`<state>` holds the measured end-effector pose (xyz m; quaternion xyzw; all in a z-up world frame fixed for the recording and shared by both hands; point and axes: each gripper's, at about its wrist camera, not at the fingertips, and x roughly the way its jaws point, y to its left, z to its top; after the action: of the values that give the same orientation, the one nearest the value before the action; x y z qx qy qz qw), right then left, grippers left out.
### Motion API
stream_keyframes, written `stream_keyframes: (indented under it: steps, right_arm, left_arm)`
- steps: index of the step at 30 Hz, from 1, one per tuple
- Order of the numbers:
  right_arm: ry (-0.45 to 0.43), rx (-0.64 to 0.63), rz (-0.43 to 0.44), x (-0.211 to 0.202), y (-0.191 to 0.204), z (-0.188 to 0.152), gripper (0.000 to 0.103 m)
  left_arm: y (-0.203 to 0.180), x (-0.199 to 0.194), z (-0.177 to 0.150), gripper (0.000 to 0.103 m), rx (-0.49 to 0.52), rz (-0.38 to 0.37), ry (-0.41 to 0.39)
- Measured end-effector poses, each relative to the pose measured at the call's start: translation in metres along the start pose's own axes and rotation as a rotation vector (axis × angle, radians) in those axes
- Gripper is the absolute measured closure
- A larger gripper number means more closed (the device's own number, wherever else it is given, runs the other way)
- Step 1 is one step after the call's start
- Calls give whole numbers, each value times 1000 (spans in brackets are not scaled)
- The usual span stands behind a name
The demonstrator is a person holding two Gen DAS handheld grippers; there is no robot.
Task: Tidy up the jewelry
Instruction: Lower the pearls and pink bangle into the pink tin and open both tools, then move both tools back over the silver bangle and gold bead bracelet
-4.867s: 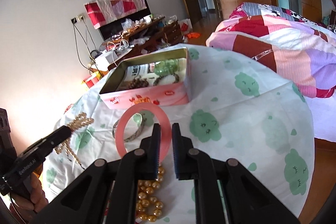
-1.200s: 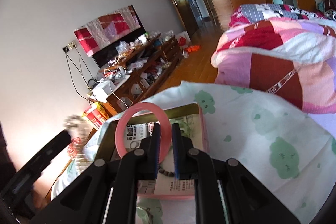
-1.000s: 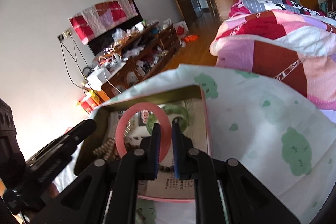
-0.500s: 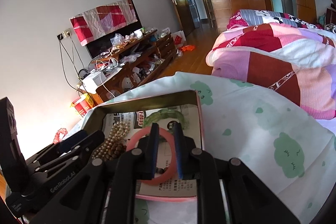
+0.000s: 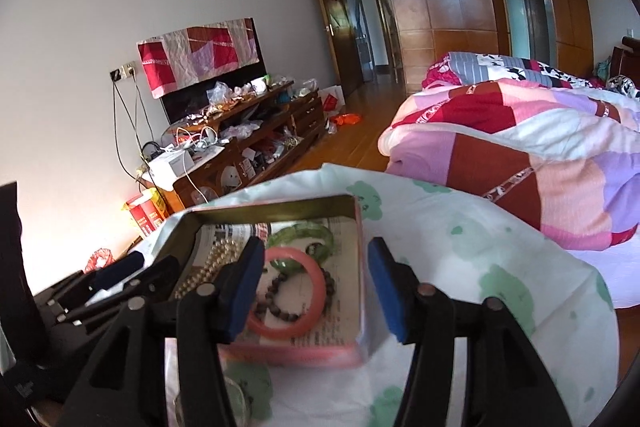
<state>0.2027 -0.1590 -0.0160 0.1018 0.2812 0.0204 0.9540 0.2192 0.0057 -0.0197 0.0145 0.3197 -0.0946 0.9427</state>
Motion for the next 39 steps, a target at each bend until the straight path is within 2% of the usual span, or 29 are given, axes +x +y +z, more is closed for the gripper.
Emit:
stream_keyframes:
  steps: [7,19,29,34,39]
  right_arm:
    - [20,39,6,-30,-9,-13,46]
    - [30,26,27,-78,-7,-41,46]
    - [50,9,43,-103,-11,-62,46]
    - [82,5,49,-104,-13,-75,46]
    - [114,-9,69,-106,-14,-86,46]
  left_arm:
    - [-3,-27,-17,55,16,35,0]
    - [-4,-72,-45,55,-9,39,2]
    - [23,-99,-86,55,-76,-43,64]
    - [27,-109,-104,55,-64,-49,79]
    - [25,-115,-118,55,-49,-119,124]
